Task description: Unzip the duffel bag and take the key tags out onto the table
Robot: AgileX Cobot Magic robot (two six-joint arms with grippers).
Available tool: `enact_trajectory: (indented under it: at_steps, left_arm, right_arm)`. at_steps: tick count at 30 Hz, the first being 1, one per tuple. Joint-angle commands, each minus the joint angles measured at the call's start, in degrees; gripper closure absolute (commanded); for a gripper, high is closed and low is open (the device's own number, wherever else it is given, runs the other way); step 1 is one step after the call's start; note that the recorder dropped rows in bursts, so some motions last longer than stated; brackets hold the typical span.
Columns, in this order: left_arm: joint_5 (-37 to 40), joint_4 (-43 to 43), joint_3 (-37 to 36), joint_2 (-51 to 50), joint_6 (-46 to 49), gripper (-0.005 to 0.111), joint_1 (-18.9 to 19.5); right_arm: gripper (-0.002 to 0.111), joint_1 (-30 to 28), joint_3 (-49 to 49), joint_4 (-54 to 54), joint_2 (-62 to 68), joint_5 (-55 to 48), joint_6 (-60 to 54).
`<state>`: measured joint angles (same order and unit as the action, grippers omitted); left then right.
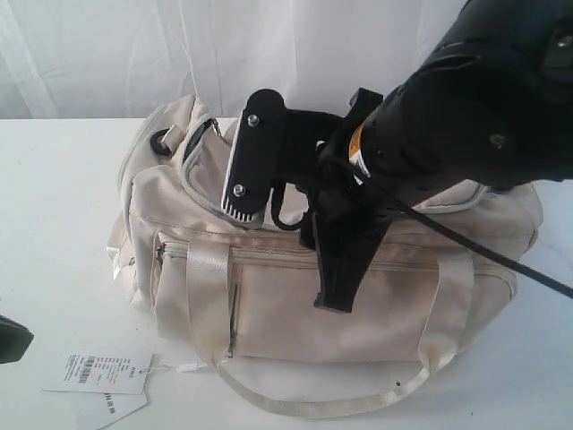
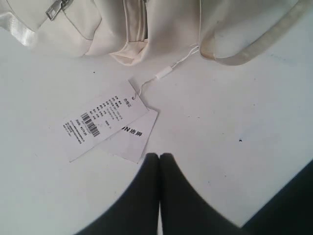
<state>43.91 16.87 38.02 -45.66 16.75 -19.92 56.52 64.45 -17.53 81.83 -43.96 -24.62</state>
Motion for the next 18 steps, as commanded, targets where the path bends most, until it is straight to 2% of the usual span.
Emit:
enact_trajectory:
  at_steps: [1,10,18]
  left_arm:
    - [0.4,1.1,-0.3,0.6,-0.1,0.107,-0.1]
    - [0.4,1.1,-0.3,0.6,-0.1,0.107,-0.1]
    - [0.3,1.1,-0.3,0.6,-0.1,0.107,-0.1]
  right_arm:
    - [0.061,0.1,0.1,-1.2,2.2,0.4,-1.0]
    - [0.083,0.0,0.1,-5.1,3.8,4.9,-0.2]
    - [0.101,0.0,0.1,-13.8,4.7,4.2,8.4]
